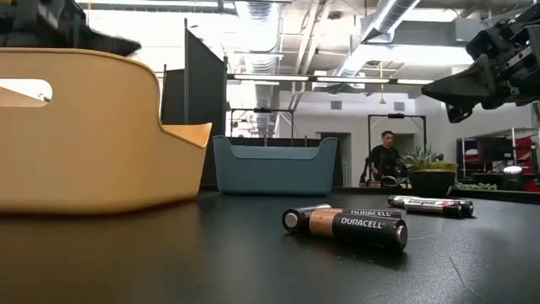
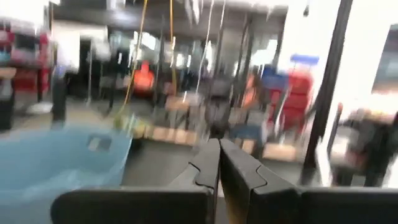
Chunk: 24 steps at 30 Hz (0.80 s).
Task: Sort batteries
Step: Put the top black battery into the orange bin
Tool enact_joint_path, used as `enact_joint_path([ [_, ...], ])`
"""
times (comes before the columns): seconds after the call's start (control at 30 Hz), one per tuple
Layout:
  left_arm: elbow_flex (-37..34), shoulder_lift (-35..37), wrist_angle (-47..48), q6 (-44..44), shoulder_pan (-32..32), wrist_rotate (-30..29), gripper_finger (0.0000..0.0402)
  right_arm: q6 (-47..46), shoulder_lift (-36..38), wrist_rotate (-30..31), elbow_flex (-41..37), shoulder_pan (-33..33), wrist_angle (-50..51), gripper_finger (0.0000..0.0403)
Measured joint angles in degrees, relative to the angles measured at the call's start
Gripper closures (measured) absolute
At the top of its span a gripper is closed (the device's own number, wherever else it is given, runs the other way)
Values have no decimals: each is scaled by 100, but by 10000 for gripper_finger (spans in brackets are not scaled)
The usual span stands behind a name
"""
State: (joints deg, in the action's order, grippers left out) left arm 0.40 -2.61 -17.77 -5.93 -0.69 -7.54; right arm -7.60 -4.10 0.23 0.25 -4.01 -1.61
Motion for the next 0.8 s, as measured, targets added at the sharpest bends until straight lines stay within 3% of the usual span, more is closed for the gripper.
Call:
enact_joint_path([
  [0.13, 147, -85, -806, -339, -4, 287, 393, 0, 0, 0, 0, 1, 0, 372],
  [0.33, 922, -1097, -1094, -169, -2, -149, 393, 0, 0, 1, -2, 2, 8, 372],
  [0.53, 2360, -3273, -914, 332, -4, -24, 365, 2, 0, 2, -1, 2, 33, 372],
  [0.7, 3991, -5509, 178, 1007, -4, 24, 315, 0, 0, 2, -2, 2, 41, 372],
  [0.8, 5073, -6798, 905, 1388, -4, 352, 288, 0, 0, 2, 0, 2, 44, 372],
])
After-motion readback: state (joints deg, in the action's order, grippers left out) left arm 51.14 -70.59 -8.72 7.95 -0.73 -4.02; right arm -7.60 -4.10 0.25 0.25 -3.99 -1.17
